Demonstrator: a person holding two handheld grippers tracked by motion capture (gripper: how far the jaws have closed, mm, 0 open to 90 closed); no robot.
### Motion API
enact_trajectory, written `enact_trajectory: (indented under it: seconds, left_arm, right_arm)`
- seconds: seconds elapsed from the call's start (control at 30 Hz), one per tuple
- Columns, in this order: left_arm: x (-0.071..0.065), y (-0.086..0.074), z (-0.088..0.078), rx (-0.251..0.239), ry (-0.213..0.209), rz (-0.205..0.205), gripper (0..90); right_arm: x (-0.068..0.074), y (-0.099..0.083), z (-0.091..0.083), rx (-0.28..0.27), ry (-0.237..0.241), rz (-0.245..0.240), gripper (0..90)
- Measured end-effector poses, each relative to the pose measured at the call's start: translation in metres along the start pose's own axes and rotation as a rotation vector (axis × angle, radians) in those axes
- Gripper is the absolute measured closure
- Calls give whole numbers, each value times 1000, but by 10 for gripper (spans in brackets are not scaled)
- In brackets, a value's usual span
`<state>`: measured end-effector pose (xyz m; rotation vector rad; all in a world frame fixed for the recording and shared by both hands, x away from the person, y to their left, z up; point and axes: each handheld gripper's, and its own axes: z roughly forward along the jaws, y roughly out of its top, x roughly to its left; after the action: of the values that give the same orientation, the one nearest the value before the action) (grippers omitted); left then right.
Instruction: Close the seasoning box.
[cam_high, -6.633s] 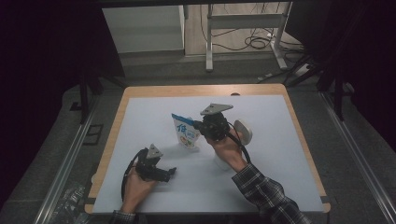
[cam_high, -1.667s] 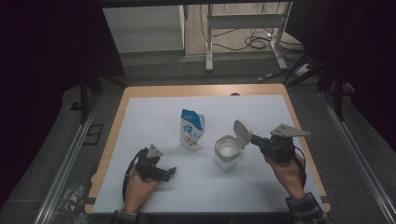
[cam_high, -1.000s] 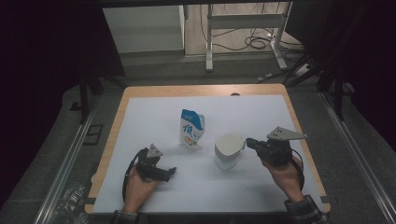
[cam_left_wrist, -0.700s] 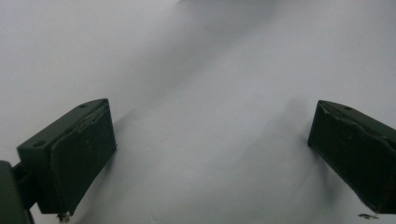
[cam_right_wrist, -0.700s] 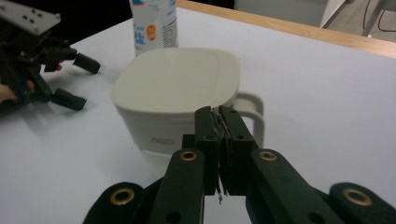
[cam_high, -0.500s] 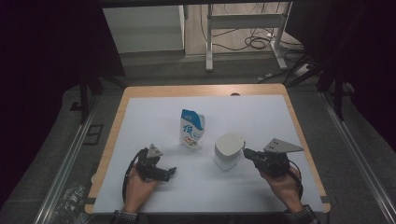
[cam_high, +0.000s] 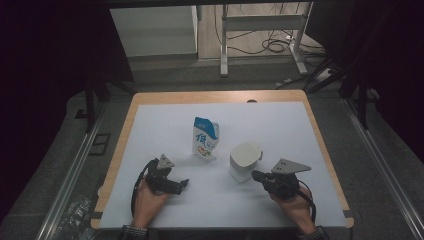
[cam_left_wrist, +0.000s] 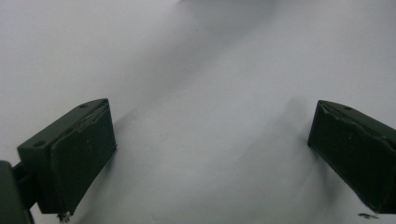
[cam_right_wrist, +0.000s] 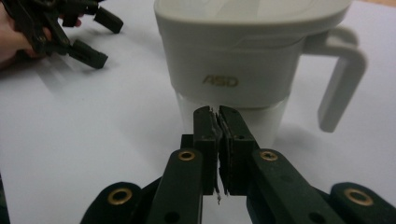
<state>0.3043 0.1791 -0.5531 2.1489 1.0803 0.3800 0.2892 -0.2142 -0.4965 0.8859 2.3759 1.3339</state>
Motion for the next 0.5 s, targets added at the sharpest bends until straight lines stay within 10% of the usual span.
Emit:
enact_trajectory:
  seconds: [0.5]
  left_arm:
    - [0, 0, 0, 0, 1, 1, 11]
  right_arm:
    - [9, -13, 22, 55, 2, -37, 858]
